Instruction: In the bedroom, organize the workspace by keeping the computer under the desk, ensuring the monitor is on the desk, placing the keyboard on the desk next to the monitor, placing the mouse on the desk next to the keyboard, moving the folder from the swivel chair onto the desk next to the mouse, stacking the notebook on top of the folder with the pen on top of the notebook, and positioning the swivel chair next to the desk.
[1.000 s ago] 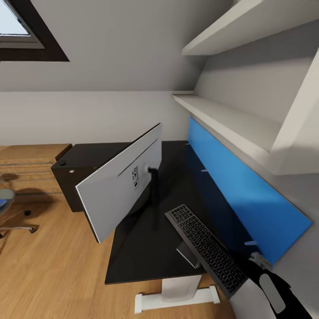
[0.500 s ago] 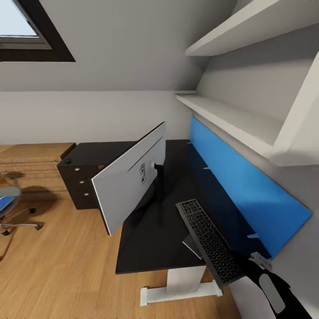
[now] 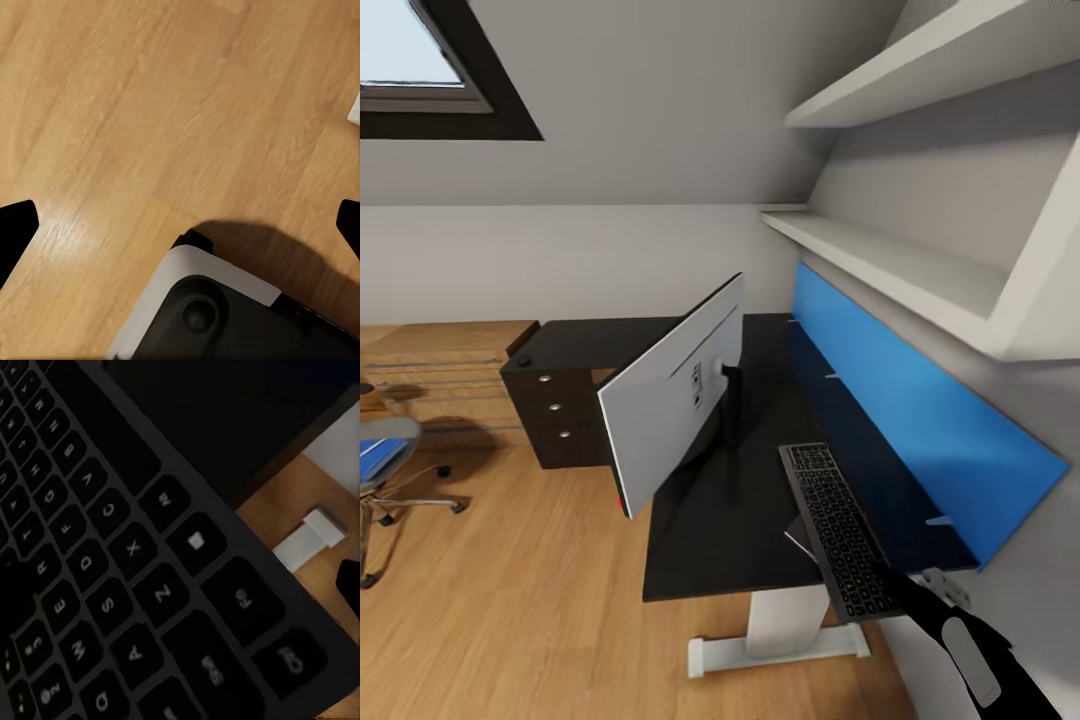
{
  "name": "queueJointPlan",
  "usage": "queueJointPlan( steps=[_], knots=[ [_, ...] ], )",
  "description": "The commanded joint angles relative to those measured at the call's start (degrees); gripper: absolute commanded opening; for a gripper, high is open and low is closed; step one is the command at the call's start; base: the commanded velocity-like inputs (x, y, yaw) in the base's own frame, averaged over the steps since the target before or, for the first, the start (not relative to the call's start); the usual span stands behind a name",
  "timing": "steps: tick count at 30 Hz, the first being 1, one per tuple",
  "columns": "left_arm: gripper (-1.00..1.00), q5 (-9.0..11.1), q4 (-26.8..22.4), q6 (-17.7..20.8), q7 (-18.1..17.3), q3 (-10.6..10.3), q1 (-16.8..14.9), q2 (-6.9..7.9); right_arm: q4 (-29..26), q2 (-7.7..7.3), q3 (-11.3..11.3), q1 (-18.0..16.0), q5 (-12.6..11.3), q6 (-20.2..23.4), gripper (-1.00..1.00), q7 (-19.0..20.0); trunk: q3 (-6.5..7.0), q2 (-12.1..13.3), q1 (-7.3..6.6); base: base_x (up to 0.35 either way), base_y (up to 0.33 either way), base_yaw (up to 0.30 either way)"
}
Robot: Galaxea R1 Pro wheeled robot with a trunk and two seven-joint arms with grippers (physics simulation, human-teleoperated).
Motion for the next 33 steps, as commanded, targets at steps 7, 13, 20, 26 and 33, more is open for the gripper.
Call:
queueJointPlan(
  steps=[7,13,20,26,33],
  knots=[
    [1.0,0.5,0.4,-0.1,0.3,-0.2,0.0,-0.01,-0.3,0.25,-0.2,0.0,-0.2,0.3,1.0,0.2,-0.06,-0.1,0.01,-0.012,0.028,0.0],
    [1.0,0.6,0.4,-0.1,0.3,-0.3,0.0,-0.11,-0.3,0.5,-0.2,0.0,-0.2,0.3,1.0,0.3,-0.06,-0.1,0.01,-0.001,0.002,0.001],
    [1.0,0.6,0.5,-0.1,0.4,-0.3,0.0,-0.17,-0.3,0.65,-0.2,0.0,-0.2,0.3,1.0,0.3,0.05,-0.1,0.01,0.0,0.0,0.079],
    [1.0,0.6,0.5,-0.1,0.4,-0.3,0.0,-0.22,-0.3,0.67,-0.2,0.0,-0.2,0.3,1.0,0.3,0.35,-0.1,0.01,0.0,0.0,0.19],
    [1.0,0.6,0.5,-0.1,0.4,-0.3,0.0,-0.23,-0.3,0.67,-0.2,0.0,-0.2,0.3,1.0,0.3,0.73,-0.1,0.01,0.0,0.0,0.209]
  ],
)
